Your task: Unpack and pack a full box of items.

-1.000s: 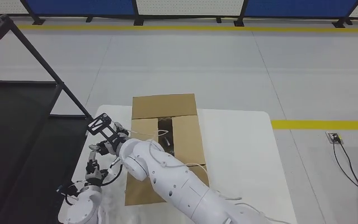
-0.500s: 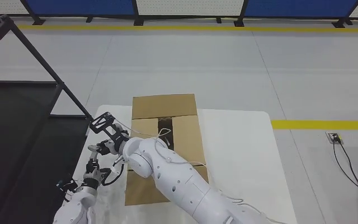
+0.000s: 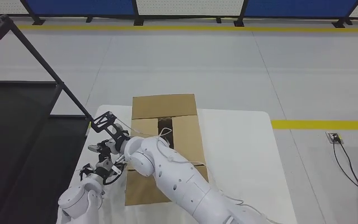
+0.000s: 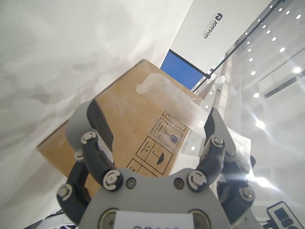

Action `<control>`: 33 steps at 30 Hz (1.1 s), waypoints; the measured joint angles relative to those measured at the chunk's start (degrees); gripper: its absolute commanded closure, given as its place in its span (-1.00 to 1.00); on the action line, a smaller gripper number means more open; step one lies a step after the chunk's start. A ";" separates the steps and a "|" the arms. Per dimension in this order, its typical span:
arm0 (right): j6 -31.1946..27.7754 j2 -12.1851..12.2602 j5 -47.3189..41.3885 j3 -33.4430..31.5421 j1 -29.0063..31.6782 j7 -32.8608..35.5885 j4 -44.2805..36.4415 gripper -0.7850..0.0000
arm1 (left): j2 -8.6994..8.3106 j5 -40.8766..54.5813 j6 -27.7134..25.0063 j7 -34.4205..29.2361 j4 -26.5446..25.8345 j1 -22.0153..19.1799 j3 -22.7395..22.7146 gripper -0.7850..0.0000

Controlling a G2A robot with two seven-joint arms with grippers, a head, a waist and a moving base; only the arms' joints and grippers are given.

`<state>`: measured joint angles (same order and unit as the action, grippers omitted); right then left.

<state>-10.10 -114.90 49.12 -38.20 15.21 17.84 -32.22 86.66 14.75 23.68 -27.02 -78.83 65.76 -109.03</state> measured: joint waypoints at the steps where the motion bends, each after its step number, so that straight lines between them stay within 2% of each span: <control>1: -0.25 -0.01 -0.04 -0.15 0.02 -0.01 0.04 -1.00 | -0.03 0.94 0.37 0.33 0.35 -0.33 0.00 -1.00; 3: -0.69 -0.01 -0.05 -0.43 0.05 -0.06 0.15 -1.00 | -0.09 2.57 0.90 1.12 1.14 -1.11 0.04 -1.00; 4: -0.89 -0.03 0.02 -0.59 0.06 -0.07 0.22 -1.00 | -0.12 3.33 0.79 1.95 1.62 -1.60 0.17 -0.94; 5: -0.98 -0.05 0.10 -0.69 0.06 -0.07 0.26 -1.00 | -0.13 3.82 0.54 2.57 1.94 -1.88 0.34 -0.72; 7: -1.09 -0.07 0.32 -0.90 0.08 -0.05 0.32 -1.00 | -0.14 4.99 0.05 3.95 2.40 -2.32 0.74 -0.12; 11: -1.06 -0.12 0.62 -1.32 0.19 0.06 0.35 -1.00 | -0.22 6.08 -1.31 6.15 2.22 -2.27 1.48 0.83; 12: -1.02 -0.13 0.72 -1.40 0.22 0.06 0.34 -1.00 | -0.24 6.24 -1.63 6.67 2.12 -2.18 1.65 1.00; 33: -0.51 -0.23 2.97 -3.12 1.30 0.51 -0.34 -1.00 | -1.12 12.69 -5.55 13.20 0.55 0.19 2.51 1.00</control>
<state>-10.62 -115.14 52.09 -41.32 16.52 18.34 -32.56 85.54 27.44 18.13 -13.82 -78.28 65.95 -106.52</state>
